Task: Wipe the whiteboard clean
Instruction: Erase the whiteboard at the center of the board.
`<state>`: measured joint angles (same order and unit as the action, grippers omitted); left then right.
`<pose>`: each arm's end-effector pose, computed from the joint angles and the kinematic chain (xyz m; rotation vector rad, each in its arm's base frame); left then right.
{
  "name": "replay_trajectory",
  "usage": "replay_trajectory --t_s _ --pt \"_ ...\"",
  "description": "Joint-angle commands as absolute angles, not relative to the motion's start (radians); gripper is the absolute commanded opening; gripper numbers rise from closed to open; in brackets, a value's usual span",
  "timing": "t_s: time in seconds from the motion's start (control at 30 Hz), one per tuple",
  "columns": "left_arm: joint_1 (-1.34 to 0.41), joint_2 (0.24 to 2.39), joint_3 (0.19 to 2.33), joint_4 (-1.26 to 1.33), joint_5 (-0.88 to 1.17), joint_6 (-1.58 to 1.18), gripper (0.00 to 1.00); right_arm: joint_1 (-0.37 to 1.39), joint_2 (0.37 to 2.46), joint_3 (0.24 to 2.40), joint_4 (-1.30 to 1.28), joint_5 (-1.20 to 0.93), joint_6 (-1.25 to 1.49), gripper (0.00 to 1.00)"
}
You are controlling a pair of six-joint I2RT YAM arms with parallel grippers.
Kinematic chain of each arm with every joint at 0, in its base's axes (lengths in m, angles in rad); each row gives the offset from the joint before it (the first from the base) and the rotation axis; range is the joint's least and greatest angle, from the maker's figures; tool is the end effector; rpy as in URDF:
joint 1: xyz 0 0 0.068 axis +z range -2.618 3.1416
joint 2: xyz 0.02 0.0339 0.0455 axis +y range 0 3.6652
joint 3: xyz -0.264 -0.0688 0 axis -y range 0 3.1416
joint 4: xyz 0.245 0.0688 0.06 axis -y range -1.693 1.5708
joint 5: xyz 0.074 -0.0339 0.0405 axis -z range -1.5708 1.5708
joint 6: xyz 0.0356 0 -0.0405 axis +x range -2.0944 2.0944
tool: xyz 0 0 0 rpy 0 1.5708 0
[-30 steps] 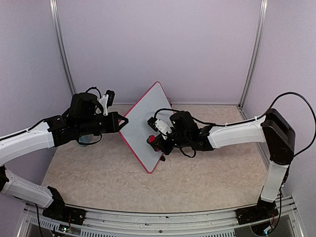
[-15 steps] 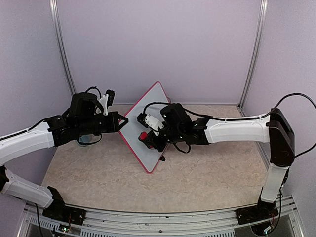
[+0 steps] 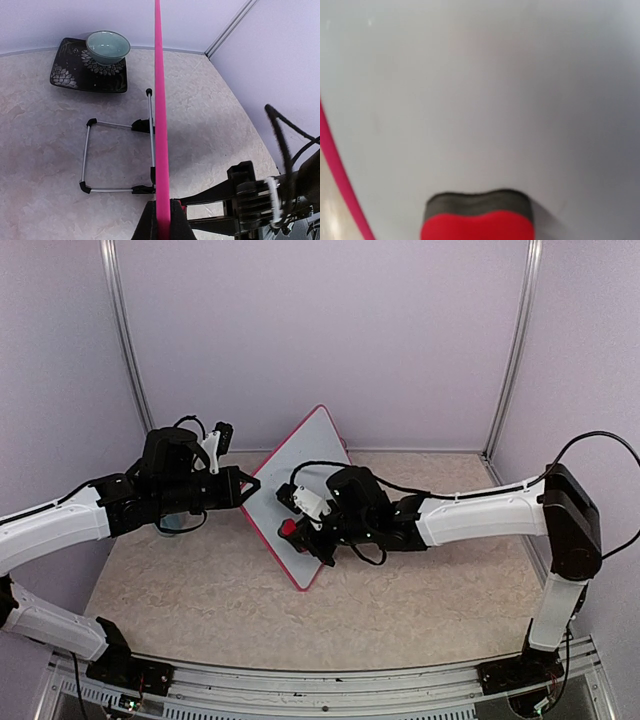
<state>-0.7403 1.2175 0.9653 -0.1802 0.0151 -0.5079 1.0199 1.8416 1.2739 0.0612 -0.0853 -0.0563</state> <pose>0.2066 -0.1895 0.3122 0.2533 2.0828 -0.7973 0.2200 0.3639 0.2336 -1.1461 1.8150 0.6666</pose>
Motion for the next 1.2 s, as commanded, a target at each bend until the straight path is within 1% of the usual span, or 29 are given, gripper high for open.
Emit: replay_trajectory --t_s 0.0,0.13,0.3,0.43,0.57,0.7,0.97,1.17 --pt "-0.767 1.242 0.96 -0.22 0.124 -0.485 0.0 1.019 1.859 1.179 0.056 -0.068 -0.026 0.01" --pt "-0.767 1.247 0.957 -0.215 0.128 -0.488 0.0 1.007 1.861 1.207 0.052 -0.087 -0.029 0.01" --pt "-0.768 1.246 0.957 -0.214 0.126 -0.49 0.0 1.019 1.863 1.348 0.011 -0.108 -0.06 0.01" --pt "-0.769 1.236 0.952 -0.224 0.118 -0.491 0.0 1.061 1.875 1.478 -0.029 -0.099 -0.094 0.01" --pt "-0.767 1.228 0.94 -0.221 0.115 -0.494 0.0 1.087 1.887 1.533 -0.057 -0.076 -0.11 0.01" --pt "-0.767 1.229 0.936 -0.215 0.115 -0.494 0.0 1.092 1.886 1.507 -0.055 -0.069 -0.104 0.01" --pt "-0.766 1.225 0.939 -0.214 0.118 -0.489 0.0 1.09 1.878 1.304 -0.008 -0.034 -0.061 0.01" --pt "-0.765 1.221 0.937 -0.216 0.119 -0.49 0.0 1.054 1.856 1.207 0.022 -0.046 -0.033 0.01"
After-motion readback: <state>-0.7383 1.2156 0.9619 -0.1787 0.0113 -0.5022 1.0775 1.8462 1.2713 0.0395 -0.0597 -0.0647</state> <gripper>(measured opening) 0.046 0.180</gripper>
